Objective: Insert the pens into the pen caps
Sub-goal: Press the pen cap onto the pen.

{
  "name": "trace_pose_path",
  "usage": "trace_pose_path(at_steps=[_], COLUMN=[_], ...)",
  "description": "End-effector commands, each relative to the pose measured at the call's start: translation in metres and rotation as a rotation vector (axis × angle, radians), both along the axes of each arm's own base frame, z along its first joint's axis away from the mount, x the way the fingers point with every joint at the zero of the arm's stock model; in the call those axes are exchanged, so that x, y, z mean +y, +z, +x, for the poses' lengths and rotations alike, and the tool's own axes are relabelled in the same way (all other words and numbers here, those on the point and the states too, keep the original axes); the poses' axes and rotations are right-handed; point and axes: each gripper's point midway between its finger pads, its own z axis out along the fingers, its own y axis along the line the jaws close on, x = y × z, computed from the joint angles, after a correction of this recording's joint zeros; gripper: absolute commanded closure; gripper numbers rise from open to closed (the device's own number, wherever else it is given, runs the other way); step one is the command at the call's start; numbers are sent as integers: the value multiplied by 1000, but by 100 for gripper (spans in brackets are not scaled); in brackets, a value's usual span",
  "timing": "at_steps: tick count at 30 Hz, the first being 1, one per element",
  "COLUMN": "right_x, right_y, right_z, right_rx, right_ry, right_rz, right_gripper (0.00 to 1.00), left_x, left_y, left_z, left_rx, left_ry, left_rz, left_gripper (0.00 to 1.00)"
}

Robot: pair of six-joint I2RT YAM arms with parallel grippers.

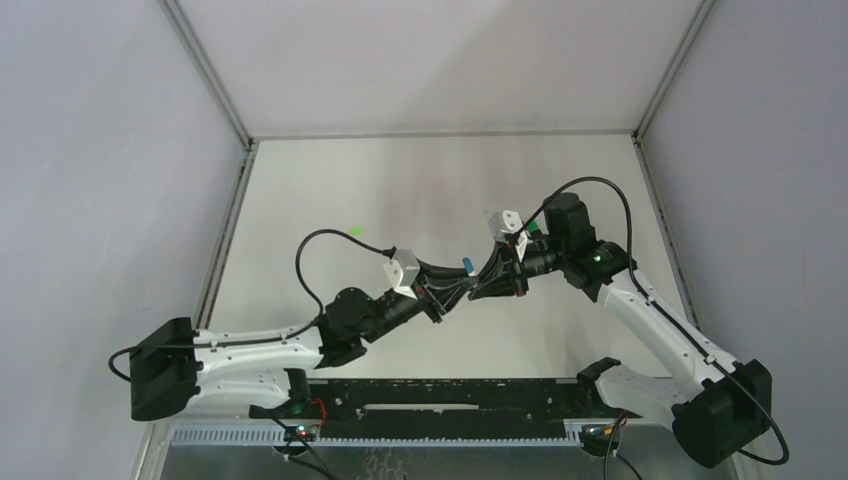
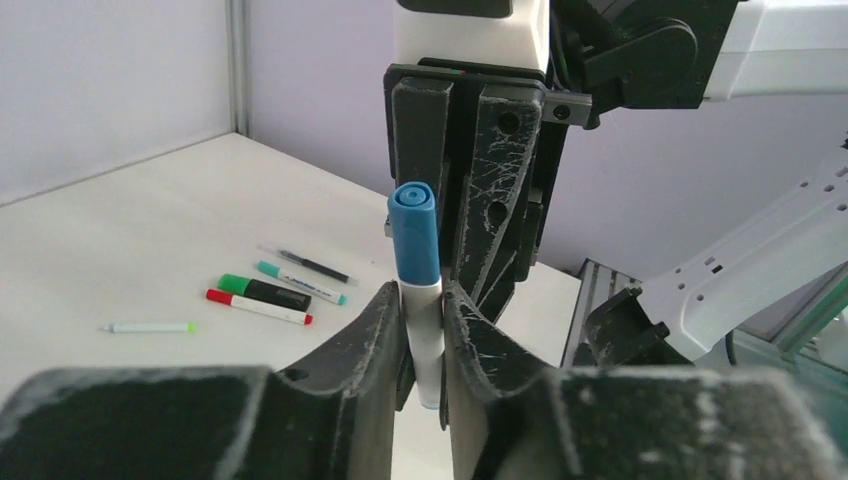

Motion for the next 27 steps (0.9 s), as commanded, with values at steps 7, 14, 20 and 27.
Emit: trace_pose_path(at_steps=[7,14,20,27], right_x=[4,6,11,14], right_y=[15,24,32,38], right_z=[1,4,6,6], right_rx=[-30,58,143,192], right_ry=[11,-13,-26,-31], right_rz=[25,39,76,94], right_gripper=[83,49,47,59], left_x=[0,16,16,11], left_y=[45,47,53,53], left_z=[2,6,7,8], left_rx=[-7,53,55,62], left_ry=[-5,25,20,12], left_rz=[-161,-322,-397,-408], left_gripper=[100,100,100,100])
